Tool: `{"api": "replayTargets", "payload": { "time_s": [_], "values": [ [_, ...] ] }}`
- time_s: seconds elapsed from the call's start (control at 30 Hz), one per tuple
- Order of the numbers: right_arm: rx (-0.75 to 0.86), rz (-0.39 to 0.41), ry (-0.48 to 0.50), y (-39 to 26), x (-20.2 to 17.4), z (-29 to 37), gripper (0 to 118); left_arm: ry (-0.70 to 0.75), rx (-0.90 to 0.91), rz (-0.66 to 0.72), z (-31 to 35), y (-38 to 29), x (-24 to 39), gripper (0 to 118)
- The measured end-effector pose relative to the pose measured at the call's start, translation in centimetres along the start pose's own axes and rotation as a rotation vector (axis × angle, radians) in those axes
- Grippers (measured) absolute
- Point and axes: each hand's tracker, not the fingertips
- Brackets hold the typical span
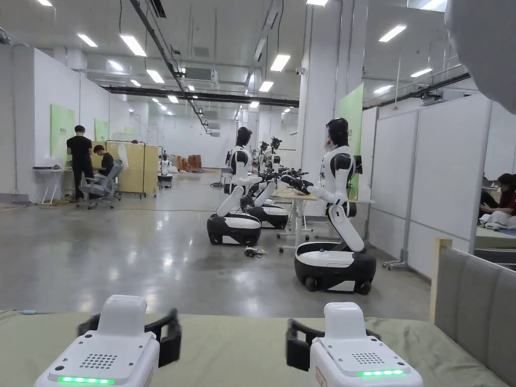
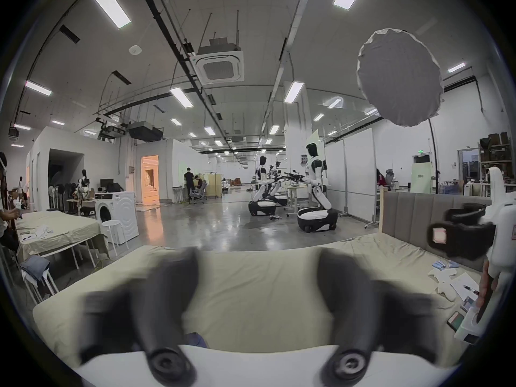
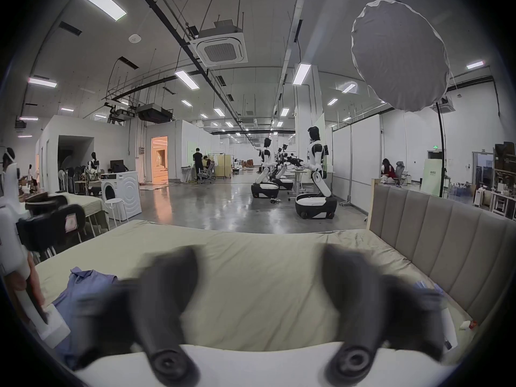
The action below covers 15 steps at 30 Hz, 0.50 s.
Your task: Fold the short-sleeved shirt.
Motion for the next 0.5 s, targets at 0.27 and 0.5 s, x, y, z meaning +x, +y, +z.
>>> {"api": "replayTargets", "payload": {
  "time_s": [0.27,0.5],
  "values": [
    [-0.002,0.018,-0.030,-0.3,0.2,0.1,0,0.057,0.002,0.016,-0.7,-0.5,0.6,3],
    [-0.005,0.079,0.046,-0.1,-3.6,-0.1,0,0.133,-0.004,0.057,0.9,-0.9,-2.1,3]
  ]
}}
